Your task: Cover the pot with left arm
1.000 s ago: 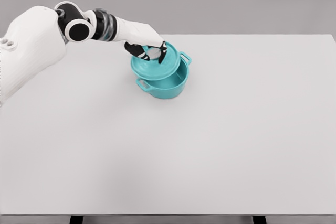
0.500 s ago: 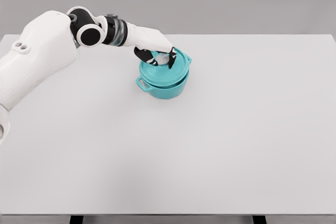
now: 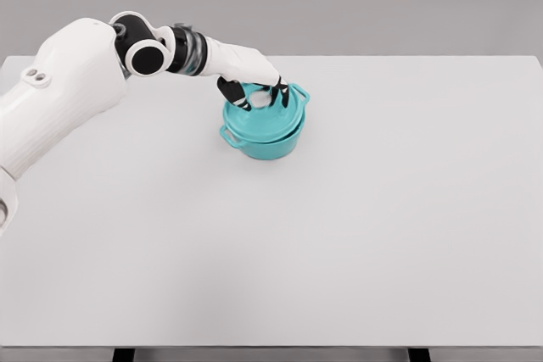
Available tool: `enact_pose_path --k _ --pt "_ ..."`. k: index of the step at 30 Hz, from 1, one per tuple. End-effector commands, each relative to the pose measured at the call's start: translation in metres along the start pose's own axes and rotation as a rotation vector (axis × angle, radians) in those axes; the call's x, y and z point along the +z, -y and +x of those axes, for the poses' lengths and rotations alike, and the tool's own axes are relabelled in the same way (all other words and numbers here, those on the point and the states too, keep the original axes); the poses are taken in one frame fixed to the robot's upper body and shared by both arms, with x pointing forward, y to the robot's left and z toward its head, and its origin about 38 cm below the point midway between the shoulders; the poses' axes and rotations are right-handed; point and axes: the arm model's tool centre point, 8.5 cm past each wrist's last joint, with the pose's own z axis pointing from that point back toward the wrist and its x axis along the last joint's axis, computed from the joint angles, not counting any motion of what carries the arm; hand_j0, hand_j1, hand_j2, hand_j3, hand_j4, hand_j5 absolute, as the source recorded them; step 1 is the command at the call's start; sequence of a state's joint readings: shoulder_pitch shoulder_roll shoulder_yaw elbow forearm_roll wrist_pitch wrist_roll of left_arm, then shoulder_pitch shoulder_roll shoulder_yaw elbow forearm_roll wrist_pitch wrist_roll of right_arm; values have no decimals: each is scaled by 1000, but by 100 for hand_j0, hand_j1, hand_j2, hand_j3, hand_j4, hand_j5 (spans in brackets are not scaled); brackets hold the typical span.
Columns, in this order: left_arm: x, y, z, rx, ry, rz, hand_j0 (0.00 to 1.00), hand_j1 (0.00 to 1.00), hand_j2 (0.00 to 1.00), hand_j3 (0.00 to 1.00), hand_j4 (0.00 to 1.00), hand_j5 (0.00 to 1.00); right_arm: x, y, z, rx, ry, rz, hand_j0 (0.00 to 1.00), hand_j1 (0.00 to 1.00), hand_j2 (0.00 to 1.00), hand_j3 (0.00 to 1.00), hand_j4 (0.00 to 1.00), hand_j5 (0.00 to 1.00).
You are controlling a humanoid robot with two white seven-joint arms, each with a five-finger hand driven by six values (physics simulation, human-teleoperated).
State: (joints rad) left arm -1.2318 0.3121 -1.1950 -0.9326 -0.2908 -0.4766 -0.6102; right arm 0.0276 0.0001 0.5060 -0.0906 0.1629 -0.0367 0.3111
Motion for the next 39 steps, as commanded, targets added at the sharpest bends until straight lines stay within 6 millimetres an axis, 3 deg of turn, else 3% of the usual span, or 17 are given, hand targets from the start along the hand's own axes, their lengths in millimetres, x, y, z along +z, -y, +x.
enact_pose_path --k 1,9,20,39 --pt "-1 -1 1 2 2 2 75 75 75 75 75 75 0 0 0 0 0 0 100 100 100 100 100 100" --pt "-2 -2 2 0 6 3 78 78 78 78 78 78 0 0 0 0 0 0 100 100 100 100 100 100" --pt "-2 -2 2 1 6 5 94 94 94 94 94 94 0 0 0 0 0 0 100 100 100 100 100 100" --pt "-8 -2 8 0 21 4 100 100 100 100 100 100 0 0 0 0 0 0 100 100 100 100 100 100"
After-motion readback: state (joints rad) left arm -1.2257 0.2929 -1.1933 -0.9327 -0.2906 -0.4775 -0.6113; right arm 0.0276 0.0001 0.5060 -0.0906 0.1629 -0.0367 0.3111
